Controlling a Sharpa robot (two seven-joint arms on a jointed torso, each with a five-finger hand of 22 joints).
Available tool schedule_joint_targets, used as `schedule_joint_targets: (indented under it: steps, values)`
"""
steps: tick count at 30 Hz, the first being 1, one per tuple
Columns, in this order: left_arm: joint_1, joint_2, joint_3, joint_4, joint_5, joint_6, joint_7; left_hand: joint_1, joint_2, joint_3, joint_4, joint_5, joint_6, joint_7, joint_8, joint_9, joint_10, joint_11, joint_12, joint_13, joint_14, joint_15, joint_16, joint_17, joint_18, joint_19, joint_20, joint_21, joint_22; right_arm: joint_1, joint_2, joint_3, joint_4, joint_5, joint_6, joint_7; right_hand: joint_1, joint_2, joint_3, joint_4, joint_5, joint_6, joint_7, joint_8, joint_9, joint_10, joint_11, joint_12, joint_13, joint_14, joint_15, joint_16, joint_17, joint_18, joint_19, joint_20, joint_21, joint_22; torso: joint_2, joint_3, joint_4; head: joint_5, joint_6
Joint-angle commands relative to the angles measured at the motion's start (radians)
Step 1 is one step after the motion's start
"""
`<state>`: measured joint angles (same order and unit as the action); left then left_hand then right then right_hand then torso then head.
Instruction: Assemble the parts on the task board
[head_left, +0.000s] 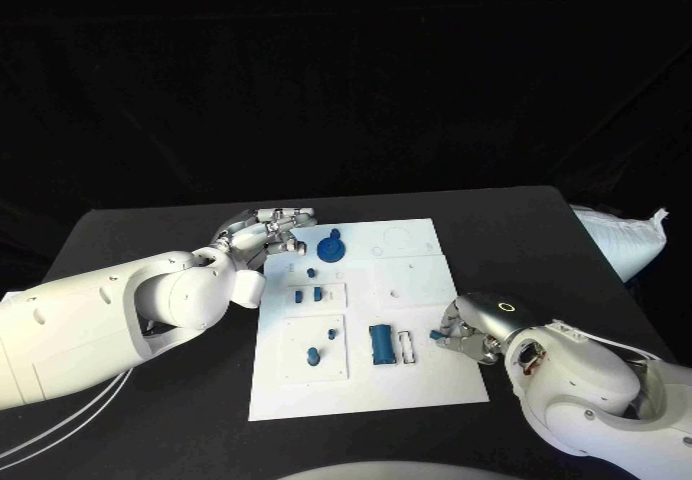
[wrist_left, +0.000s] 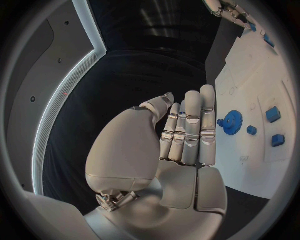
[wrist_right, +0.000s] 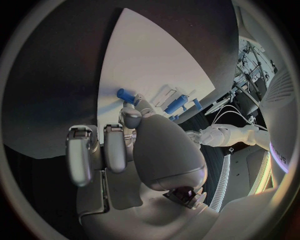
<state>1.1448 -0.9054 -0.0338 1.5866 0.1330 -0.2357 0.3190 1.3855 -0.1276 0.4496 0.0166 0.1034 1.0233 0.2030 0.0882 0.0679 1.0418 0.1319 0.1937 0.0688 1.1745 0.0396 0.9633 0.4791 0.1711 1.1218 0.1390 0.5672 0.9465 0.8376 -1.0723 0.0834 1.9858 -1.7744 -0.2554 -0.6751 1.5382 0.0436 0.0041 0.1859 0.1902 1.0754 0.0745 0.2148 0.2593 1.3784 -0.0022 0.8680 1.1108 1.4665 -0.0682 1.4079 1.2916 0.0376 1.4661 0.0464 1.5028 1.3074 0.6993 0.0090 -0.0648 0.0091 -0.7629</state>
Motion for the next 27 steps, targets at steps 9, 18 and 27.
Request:
schedule_joint_targets:
  steps: [9,18,27]
  values:
    - [-0.002,0.0,0.0,0.004,-0.005,0.02,0.006,-0.003,0.007,-0.008,-0.003,0.006,-0.008,-0.002,0.007,0.0,-0.011,-0.001,0.005,-0.001,-0.006,0.001,0.005,-0.004,0.012,0.006,0.0,-0.007,-0.002,0.014,0.003,0.003,0.037,0.305,-0.155,0.027,-0.082,-0.046,0.039,0.044,0.078,0.022,-0.001,-0.013,0.006,0.014,-0.006,0.004,0.01,0.056,-0.004,0.004,0.005,-0.014,0.041,-0.005,0.009,0.183,0.002,-0.0019,0.0012,0.0,0.001]
    - [-0.003,0.0,0.001,0.006,-0.005,0.022,0.006,-0.004,0.007,-0.009,-0.003,0.006,-0.008,-0.002,0.007,0.0,-0.011,-0.001,0.006,-0.001,-0.006,0.001,0.005,-0.004,0.012,0.006,0.0,-0.007,-0.002,0.015,0.04,0.003,0.021,0.375,-0.115,0.022,-0.108,-0.072,0.051,0.062,0.126,0.027,-0.001,-0.02,0.007,0.017,-0.005,0.005,0.015,0.056,-0.004,0.004,0.006,-0.013,0.04,-0.005,0.008,0.182,0.001,-0.0017,0.0008,0.001,-0.002]
    - [-0.003,0.0,0.001,0.007,-0.005,0.021,0.006,-0.004,0.007,-0.009,-0.003,0.006,-0.008,-0.002,0.007,0.0,-0.011,-0.001,0.006,-0.001,-0.006,0.001,0.005,-0.004,0.012,0.006,0.0,-0.007,-0.002,0.014,0.069,0.002,0.0,0.378,-0.095,0.006,-0.139,-0.083,0.046,0.082,0.153,0.035,-0.001,-0.022,0.009,0.021,-0.005,0.006,0.017,0.057,-0.003,0.004,0.007,-0.013,0.04,-0.004,0.008,0.183,0.001,-0.0013,-0.0009,0.004,-0.003]
